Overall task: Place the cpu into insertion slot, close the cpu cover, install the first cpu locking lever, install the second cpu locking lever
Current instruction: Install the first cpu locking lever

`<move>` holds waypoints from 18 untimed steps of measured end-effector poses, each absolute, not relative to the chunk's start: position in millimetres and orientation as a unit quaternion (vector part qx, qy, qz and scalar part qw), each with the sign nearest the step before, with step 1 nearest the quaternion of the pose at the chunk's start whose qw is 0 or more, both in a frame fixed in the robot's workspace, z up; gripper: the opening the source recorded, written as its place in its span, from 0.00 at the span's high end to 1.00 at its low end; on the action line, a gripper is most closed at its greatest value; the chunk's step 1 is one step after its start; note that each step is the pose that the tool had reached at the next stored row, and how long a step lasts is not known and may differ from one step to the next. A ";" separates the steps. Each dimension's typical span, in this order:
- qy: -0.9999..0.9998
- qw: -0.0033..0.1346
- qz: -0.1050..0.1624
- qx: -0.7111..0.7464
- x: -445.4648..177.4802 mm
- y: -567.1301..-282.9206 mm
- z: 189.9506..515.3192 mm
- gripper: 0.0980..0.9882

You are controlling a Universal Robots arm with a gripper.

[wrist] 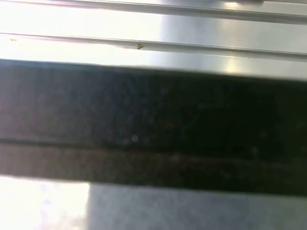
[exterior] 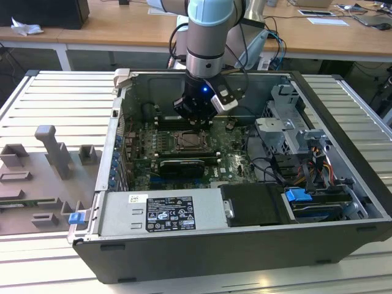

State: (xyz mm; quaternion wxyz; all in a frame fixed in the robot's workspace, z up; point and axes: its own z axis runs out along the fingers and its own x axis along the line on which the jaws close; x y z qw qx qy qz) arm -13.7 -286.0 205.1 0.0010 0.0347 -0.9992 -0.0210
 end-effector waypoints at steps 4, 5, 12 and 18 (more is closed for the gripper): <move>-0.999 0.001 -0.020 0.035 -13.6 -285.9 205.6 0.99; -0.999 0.001 -0.019 0.035 -13.6 -286.0 205.6 0.99; -0.999 0.001 -0.008 0.035 -13.3 -286.0 204.1 0.99; -0.999 0.002 -0.007 0.035 -12.5 -286.0 200.0 0.99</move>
